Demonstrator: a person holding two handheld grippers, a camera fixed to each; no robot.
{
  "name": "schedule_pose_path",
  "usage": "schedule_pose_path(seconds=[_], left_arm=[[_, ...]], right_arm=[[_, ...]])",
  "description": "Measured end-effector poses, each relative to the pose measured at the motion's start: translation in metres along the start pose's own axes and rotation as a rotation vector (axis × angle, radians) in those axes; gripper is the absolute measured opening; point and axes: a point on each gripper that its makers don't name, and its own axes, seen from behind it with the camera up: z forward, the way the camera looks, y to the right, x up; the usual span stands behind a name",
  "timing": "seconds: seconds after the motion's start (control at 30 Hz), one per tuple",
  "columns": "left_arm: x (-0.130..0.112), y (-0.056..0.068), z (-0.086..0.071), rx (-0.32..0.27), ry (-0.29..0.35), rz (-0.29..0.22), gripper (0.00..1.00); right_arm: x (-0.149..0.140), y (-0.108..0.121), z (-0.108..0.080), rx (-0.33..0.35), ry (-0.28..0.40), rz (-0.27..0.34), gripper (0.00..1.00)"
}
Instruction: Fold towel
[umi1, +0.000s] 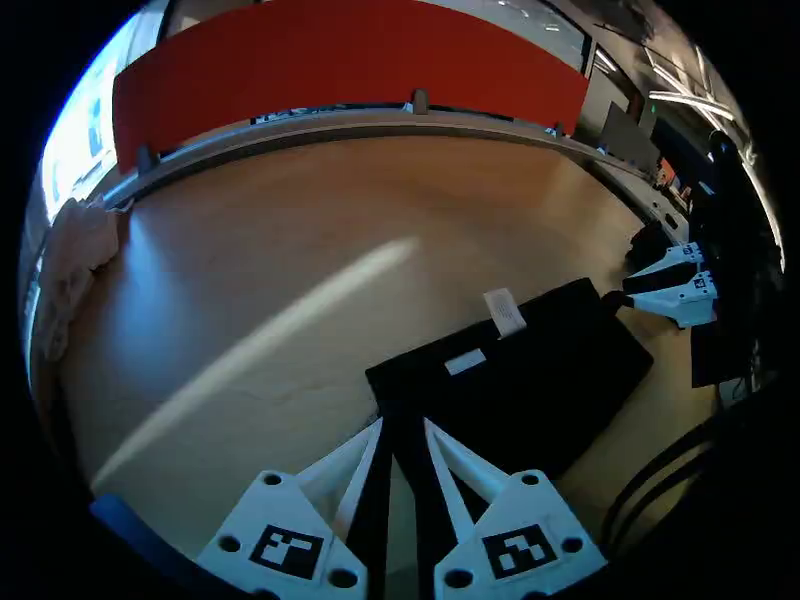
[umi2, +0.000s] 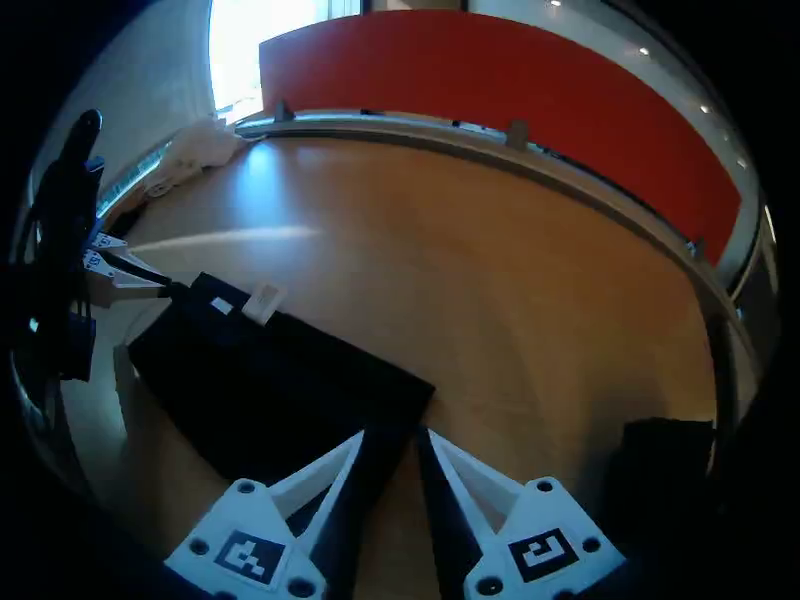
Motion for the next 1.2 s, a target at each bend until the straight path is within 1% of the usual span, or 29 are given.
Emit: schedule_pose_path(seconds=[0.07, 0.13, 0.2, 0.33, 0.4, 0.43, 0.47, 0.53, 0.57, 0.6, 0.67, 0.8, 1.2], left_arm=[[0.001, -0.002, 0.001, 0.008, 0.001, 0.001, 0.17], [0.003, -0.004, 0.001, 0.017, 0.005, 0.002, 0.24], [0.005, -0.007, 0.001, 0.025, 0.010, 0.002, 0.28], [0.009, -0.012, -0.002, 0.040, 0.024, 0.002, 0.39], [0.011, -0.014, -0.004, 0.049, 0.029, 0.000, 0.43], [0.012, -0.016, -0.006, 0.054, 0.033, -0.001, 0.50], [0.013, -0.017, -0.007, 0.059, 0.036, -0.002, 0.58], [0.014, -0.019, -0.009, 0.064, 0.041, -0.006, 0.72], [0.014, -0.020, -0.010, 0.067, 0.043, -0.008, 0.79], [0.014, -0.020, -0.011, 0.069, 0.044, -0.011, 0.87], [0.013, -0.021, -0.013, 0.073, 0.045, -0.017, 0.89], [0.011, -0.022, -0.017, 0.080, 0.050, -0.030, 0.90], [0.000, -0.023, -0.032, 0.094, 0.057, -0.061, 0.90]], right_arm=[[0.000, 0.002, 0.001, -0.007, -0.001, -0.003, 0.39], [0.000, 0.004, 0.001, -0.014, 0.000, -0.004, 0.45], [0.001, 0.006, 0.001, -0.021, 0.001, -0.004, 0.50], [0.002, 0.010, 0.001, -0.032, 0.009, -0.004, 0.65], [0.004, 0.012, 0.000, -0.037, 0.015, -0.004, 0.68], [0.005, 0.012, 0.000, -0.038, 0.019, -0.004, 0.70], [0.006, 0.012, -0.001, -0.038, 0.022, -0.004, 0.75], [0.008, 0.013, -0.003, -0.038, 0.029, -0.003, 0.90], [0.008, 0.013, -0.004, -0.037, 0.033, -0.002, 0.96], [0.009, 0.013, -0.004, -0.037, 0.035, 0.000, 0.99], [0.009, 0.013, -0.006, -0.039, 0.040, 0.003, 1.00], [0.009, 0.014, -0.010, -0.039, 0.046, 0.007, 1.00], [0.000, 0.011, -0.027, -0.036, 0.050, 0.012, 1.00]])
